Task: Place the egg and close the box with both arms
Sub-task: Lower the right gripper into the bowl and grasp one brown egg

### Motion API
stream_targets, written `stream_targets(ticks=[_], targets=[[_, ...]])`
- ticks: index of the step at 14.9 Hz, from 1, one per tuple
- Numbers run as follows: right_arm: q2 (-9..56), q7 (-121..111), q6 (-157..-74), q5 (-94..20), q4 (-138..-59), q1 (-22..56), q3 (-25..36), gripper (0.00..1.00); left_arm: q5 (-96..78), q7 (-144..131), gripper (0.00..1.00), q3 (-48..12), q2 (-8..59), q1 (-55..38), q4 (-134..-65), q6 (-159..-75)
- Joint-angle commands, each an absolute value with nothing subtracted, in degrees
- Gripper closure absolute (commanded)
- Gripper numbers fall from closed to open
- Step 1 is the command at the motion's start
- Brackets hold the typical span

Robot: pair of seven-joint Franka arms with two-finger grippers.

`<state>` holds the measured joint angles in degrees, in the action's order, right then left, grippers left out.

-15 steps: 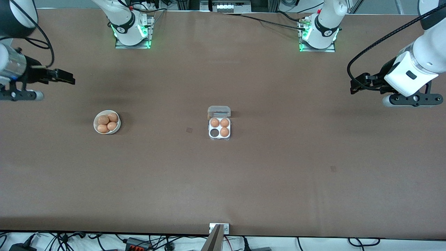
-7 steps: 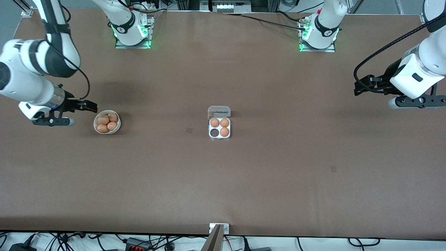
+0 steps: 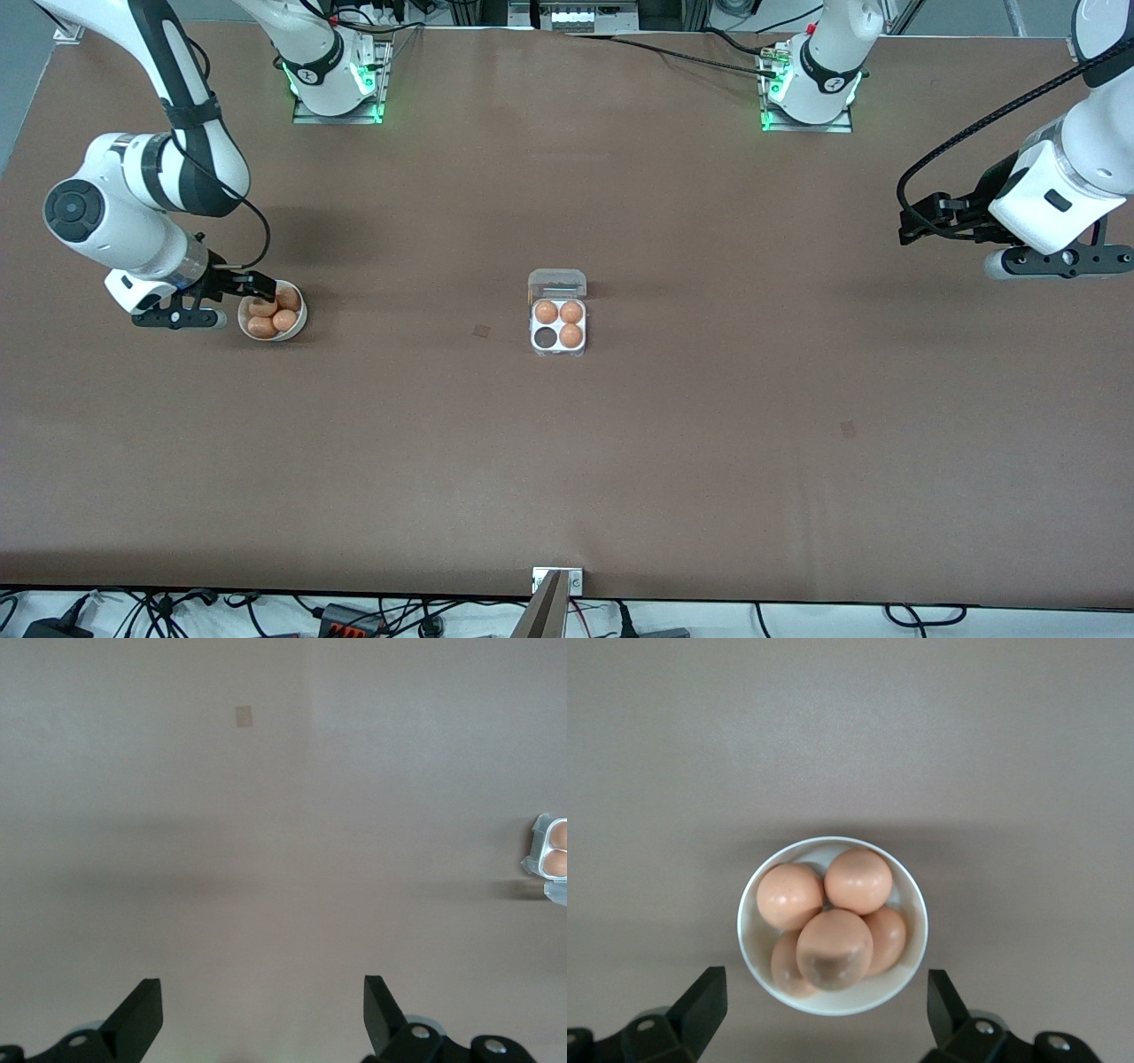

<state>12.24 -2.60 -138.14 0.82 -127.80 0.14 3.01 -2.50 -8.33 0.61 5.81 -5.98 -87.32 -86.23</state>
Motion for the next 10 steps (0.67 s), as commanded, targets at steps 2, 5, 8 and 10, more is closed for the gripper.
stream_targets(ticks=[2, 5, 8, 10], targets=[[12.2, -3.9, -144.2, 0.7, -132.0, 0.2, 2.8, 0.00, -2.5, -6.9, 0.00, 0.5, 6.2, -5.7, -86.3, -85.9], [14.8, -4.0, -148.1, 0.8, -132.0, 0.1, 2.8, 0.00, -2.5, -6.9, 0.00, 0.5, 6.2, -5.7, -86.3, -85.9], [15.2, -5.0, -149.0, 0.7, -132.0, -0.1, 2.9, 0.00, -2.5, -6.9, 0.00, 0.5, 6.2, -5.7, -86.3, -85.9], [15.7, -5.0, -149.1, 0.7, -132.0, -0.1, 2.9, 0.00, -2.5, -6.9, 0.00, 0.5, 6.2, -5.7, -86.3, -85.9]])
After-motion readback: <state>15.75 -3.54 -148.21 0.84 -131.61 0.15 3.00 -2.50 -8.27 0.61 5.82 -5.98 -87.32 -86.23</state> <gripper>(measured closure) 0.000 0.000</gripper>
